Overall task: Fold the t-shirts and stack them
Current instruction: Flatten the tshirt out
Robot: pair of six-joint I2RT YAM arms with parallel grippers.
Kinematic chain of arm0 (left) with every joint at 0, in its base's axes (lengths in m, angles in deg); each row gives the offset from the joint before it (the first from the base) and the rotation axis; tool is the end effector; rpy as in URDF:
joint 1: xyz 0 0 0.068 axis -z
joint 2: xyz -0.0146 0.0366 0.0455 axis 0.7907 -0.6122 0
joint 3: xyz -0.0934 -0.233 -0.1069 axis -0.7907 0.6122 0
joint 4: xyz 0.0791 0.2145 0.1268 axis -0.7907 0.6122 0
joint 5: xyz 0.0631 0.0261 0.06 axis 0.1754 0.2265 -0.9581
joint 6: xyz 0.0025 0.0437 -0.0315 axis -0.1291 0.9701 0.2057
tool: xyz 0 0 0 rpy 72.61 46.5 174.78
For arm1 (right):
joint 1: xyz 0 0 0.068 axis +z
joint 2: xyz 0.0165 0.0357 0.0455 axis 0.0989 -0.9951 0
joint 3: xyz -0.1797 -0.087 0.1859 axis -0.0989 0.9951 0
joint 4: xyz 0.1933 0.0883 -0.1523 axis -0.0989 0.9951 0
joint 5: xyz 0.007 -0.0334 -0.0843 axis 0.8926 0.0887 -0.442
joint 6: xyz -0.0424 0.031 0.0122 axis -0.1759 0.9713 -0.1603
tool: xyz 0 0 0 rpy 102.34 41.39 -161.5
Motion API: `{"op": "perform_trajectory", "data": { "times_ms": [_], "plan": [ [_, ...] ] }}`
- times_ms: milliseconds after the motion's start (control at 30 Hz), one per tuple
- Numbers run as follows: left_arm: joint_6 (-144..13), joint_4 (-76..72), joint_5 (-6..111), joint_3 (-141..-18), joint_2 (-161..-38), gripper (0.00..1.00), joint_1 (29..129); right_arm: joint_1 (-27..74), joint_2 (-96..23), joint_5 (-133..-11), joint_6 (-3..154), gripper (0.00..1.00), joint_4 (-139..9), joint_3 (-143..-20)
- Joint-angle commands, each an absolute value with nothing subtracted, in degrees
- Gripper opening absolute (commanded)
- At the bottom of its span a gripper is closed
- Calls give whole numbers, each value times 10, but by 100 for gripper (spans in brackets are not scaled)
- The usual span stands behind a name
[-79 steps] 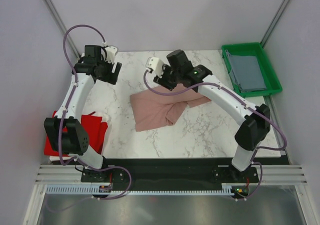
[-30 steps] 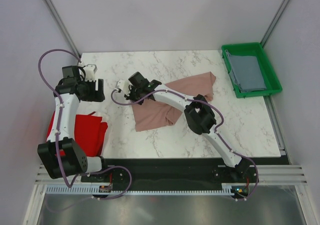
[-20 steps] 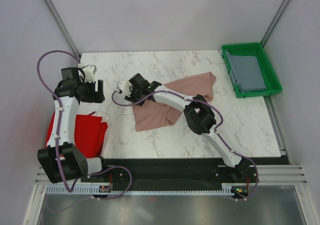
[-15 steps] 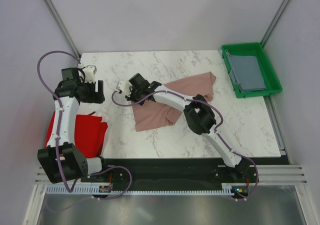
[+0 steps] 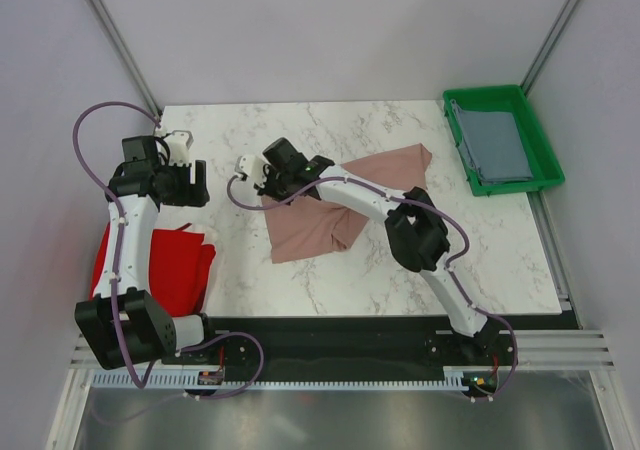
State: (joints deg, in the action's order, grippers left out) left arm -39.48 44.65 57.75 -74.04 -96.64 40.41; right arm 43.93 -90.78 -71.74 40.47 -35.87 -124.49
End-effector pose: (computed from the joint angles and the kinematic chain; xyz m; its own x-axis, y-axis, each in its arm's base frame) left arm 0.2568 0.0453 0.3150 -0.7456 0.0912 -0.6601 0.1374 0.9903 -0.0183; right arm 0.3431 0.4108 0.2039 -0.0300 -0.7571 -0.6526 -0.9418 0.2402 -0.2354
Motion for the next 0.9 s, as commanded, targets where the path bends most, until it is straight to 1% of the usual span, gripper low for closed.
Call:
{"op": "perform_trajectory", "data": {
  "times_ms": [0, 100, 133, 167, 200, 300, 367, 433, 533, 667, 767, 867],
  "plan": [
    [-416, 428, 591, -756, -968, 81, 402, 437, -827, -717, 390, 0, -368, -1225],
    [-417, 426, 596, -755, -967, 81, 401, 437, -808, -712, 388, 0, -367, -1198],
    [-417, 426, 595, -754, -966, 81, 402, 437, -808, -714, 390, 4, -362, -1195],
    [-416, 427, 594, -753, -964, 81, 402, 437, -812, -715, 389, 16, -355, -1196],
    [-416, 427, 595, -751, -964, 81, 402, 438, -821, -718, 388, 31, -347, -1200],
    [-411, 427, 592, -747, -956, 81, 402, 439, -832, -700, 381, 34, -327, -1213],
    [-407, 428, 588, -743, -951, 82, 402, 440, -836, -666, 361, 39, -287, -1219],
    [-403, 427, 587, -738, -950, 82, 402, 448, -828, -651, 345, 41, -262, -1201],
    [-400, 423, 587, -731, -953, 82, 402, 464, -790, -618, 320, 42, -255, -1123],
    [-399, 412, 586, -722, -961, 82, 402, 500, -742, -614, 315, 43, -286, -1001],
    [-403, 408, 590, -722, -967, 81, 401, 522, -726, -619, 321, 44, -310, -970],
    [-408, 407, 597, -722, -970, 81, 401, 535, -733, -624, 328, 45, -317, -976]
  ]
}}
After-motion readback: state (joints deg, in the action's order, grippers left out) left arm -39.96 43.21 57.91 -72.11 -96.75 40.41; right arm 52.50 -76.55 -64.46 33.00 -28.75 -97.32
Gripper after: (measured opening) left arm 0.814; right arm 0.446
